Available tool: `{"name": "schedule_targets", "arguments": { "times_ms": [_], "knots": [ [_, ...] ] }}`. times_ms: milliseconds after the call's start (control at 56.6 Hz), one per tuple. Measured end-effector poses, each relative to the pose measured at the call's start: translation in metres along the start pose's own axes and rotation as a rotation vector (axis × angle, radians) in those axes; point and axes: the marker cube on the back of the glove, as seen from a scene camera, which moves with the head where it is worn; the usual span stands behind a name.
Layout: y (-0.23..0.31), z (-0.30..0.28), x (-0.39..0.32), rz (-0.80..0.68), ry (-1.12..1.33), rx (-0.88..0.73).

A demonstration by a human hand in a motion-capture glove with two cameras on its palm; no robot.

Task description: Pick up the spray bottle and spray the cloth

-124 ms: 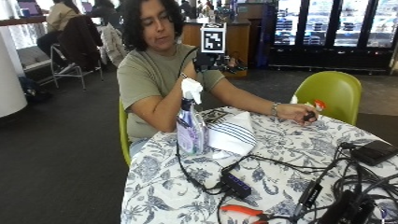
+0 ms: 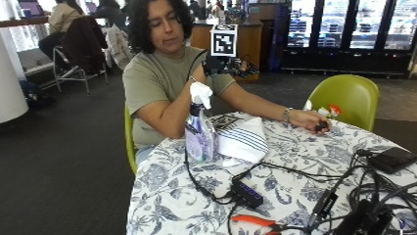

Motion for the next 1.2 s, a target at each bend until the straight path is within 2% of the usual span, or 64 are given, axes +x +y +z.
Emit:
{"name": "schedule_targets", "arguments": {
  "times_ms": [106, 177, 424, 654, 795, 884, 1078, 1131, 1202],
  "knots": [
    [0.014, -0.003, 0.003, -0.076, 0.188, 0.047],
    [0.013, -0.005, -0.011, -0.005, 0.051, 0.061],
    [0.02, -0.01, -0.009, 0.011, 0.035, 0.065],
    [0.05, -0.036, 0.025, 0.176, -0.03, 0.241],
    [0.084, -0.054, 0.06, 0.478, -0.055, 0.438],
    [0.102, -0.059, 0.075, 0.614, -0.135, 0.574],
    [0.143, -0.036, 0.08, 0.748, -0.419, 0.869],
    [0.152, -0.023, 0.087, 0.735, -0.52, 0.918],
    [0.161, -0.004, 0.098, 0.702, -0.72, 0.892]
  ]
}}
